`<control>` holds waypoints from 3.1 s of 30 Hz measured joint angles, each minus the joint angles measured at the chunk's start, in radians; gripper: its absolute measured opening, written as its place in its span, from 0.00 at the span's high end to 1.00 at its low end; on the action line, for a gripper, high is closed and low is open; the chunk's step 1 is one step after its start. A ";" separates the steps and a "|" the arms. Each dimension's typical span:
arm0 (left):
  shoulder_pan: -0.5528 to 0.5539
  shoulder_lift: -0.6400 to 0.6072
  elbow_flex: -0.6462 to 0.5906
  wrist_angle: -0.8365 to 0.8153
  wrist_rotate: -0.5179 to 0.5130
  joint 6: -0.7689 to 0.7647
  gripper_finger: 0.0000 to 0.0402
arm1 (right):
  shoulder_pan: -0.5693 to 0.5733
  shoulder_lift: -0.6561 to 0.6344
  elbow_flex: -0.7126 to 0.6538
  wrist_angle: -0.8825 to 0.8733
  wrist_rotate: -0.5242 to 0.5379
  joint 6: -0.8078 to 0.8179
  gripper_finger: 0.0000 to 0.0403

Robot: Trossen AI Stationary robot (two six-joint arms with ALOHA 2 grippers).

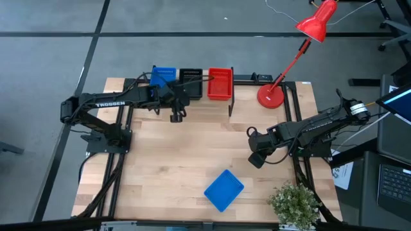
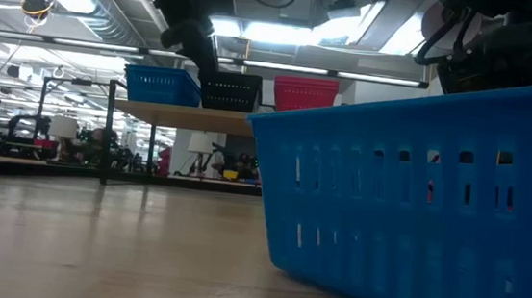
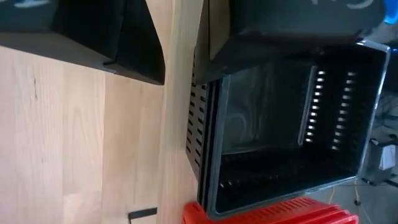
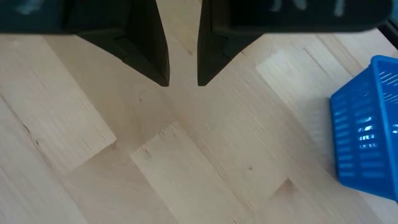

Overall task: Stack baskets on shelf by color
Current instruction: Stack the black bin on top of the black bins on the shelf, then stack the blue bin on top of the blue bins on the shelf

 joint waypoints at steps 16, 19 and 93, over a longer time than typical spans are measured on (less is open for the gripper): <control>0.003 0.000 0.000 0.029 0.035 0.013 0.80 | 0.000 0.000 0.000 0.000 0.000 -0.002 0.80; -0.042 0.000 0.000 0.075 0.108 -0.014 0.80 | 0.000 0.000 0.000 0.000 0.000 -0.004 0.80; -0.653 -0.588 -0.504 0.159 0.123 -0.588 0.82 | -0.050 0.849 1.131 -0.169 0.615 -0.454 0.80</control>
